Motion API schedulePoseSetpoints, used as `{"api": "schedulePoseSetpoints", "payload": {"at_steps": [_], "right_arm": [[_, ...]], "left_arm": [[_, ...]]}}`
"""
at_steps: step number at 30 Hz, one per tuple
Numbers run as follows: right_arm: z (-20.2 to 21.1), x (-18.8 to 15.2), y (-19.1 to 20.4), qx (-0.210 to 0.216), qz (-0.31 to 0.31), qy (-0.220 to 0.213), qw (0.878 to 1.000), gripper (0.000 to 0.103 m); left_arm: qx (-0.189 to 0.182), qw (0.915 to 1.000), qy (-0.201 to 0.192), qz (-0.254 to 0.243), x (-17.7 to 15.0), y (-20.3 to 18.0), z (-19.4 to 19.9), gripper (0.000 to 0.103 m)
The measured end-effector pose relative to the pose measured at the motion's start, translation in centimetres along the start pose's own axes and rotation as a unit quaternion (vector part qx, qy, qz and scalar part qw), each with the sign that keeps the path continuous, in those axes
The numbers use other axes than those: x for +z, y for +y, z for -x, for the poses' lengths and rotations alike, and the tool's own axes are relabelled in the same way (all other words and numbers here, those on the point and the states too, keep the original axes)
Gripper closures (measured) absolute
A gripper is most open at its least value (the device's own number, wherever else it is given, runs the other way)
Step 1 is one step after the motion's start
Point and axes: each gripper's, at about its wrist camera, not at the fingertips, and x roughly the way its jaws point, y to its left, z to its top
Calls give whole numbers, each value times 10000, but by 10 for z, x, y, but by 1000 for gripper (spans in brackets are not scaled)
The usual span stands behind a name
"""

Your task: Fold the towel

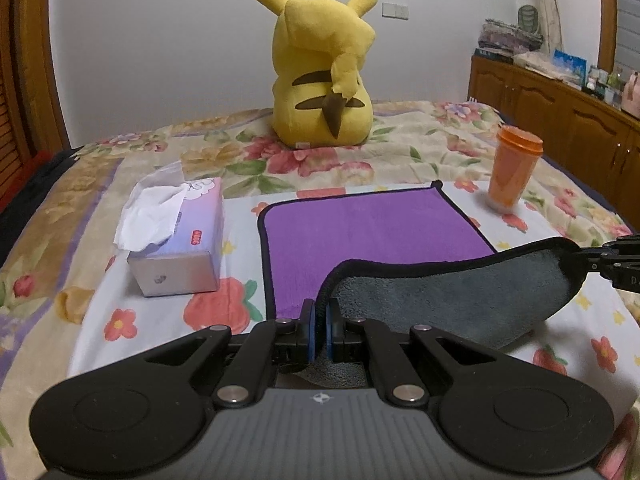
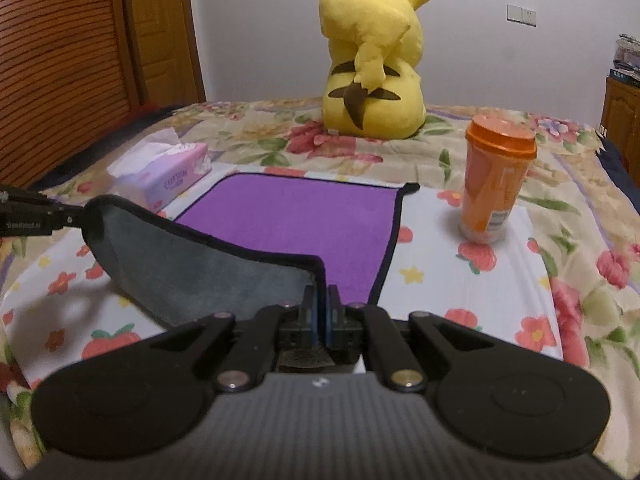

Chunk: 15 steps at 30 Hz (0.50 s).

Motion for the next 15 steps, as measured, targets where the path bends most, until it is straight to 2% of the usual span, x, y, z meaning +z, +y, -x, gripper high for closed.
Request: {"api": "schedulePoseSetpoints", "payload": {"at_steps": [7, 15], "right_arm": [[-1, 7, -3, 28, -50, -120, 9999, 99], [-9, 13, -3, 56, 46, -187, 9998, 99]], "left_arm": [[-72, 9997, -181, 162, 9, 5, 7, 95], [-84, 9996, -248, 123, 15, 6, 1, 95]]}}
